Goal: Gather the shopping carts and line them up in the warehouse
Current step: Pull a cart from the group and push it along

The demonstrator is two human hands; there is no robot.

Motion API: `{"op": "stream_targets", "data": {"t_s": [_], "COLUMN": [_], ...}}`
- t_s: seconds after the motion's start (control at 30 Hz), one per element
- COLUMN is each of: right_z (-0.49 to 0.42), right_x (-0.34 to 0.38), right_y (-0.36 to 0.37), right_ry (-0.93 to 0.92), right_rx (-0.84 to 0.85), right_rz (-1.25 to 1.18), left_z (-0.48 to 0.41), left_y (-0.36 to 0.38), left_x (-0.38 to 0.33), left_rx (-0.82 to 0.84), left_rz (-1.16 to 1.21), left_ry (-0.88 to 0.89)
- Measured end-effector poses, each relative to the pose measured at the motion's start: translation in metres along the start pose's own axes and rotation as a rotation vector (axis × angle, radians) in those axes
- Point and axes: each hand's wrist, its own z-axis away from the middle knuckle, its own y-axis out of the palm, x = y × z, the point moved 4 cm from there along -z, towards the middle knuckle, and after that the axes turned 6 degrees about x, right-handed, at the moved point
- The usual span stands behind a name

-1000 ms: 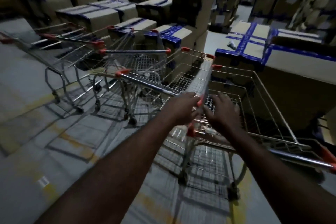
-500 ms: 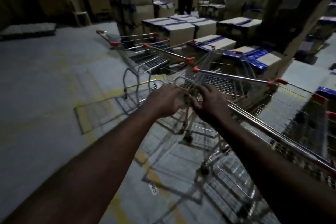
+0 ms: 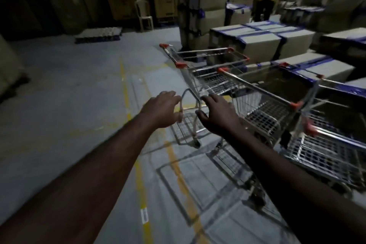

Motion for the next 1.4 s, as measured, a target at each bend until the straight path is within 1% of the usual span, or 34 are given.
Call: {"op": "stream_targets", "data": {"t_s": [0.1, 0.17, 0.37, 0.5, 0.6, 0.67, 0.77, 0.83, 0.93, 1.0, 1.1, 1.23, 1.3, 1.4], "right_z": [-0.089, -0.139, -0.285, -0.377, -0.455, -0.476, -0.549, -0.59, -0.649, -0.685, -0.729, -0.782, -0.801, -0.812], "right_x": [0.02, 0.036, 0.072, 0.089, 0.099, 0.099, 0.117, 0.121, 0.112, 0.104, 0.071, 0.026, 0.012, -0.003], "right_y": [0.005, 0.014, 0.046, 0.079, 0.115, 0.122, 0.146, 0.162, 0.184, 0.204, 0.243, 0.281, 0.305, 0.334], "right_ry": [-0.079, -0.11, -0.129, -0.079, 0.025, 0.055, 0.082, 0.109, 0.175, 0.215, 0.32, 0.455, 0.501, 0.546], "right_rx": [-0.003, 0.02, -0.005, -0.027, 0.009, 0.018, 0.031, 0.067, 0.071, 0.096, 0.113, 0.179, 0.26, 0.398], "right_rz": [0.033, 0.047, 0.045, 0.07, 0.066, 0.057, 0.061, 0.066, 0.07, 0.097, 0.094, 0.063, 0.015, -0.06], "left_z": [-0.053, -0.083, -0.176, -0.241, -0.296, -0.314, -0.37, -0.406, -0.467, -0.514, -0.582, -0.662, -0.698, -0.743], "left_y": [-0.029, -0.041, -0.067, -0.07, -0.072, -0.074, -0.087, -0.085, -0.084, -0.075, -0.053, -0.032, -0.023, -0.004], "left_x": [0.057, 0.092, 0.207, 0.297, 0.375, 0.397, 0.457, 0.48, 0.506, 0.527, 0.55, 0.566, 0.58, 0.591], "left_rx": [-0.053, -0.045, -0.108, -0.127, -0.072, -0.063, -0.075, -0.03, -0.037, -0.008, 0.015, 0.057, 0.065, 0.139], "left_rz": [-0.019, -0.031, -0.064, -0.08, -0.069, -0.09, -0.089, -0.091, -0.089, -0.096, -0.102, -0.109, -0.104, -0.113], "left_ry": [-0.057, -0.078, -0.096, -0.083, -0.065, -0.054, -0.039, -0.014, 0.038, 0.059, 0.098, 0.174, 0.199, 0.262]}}
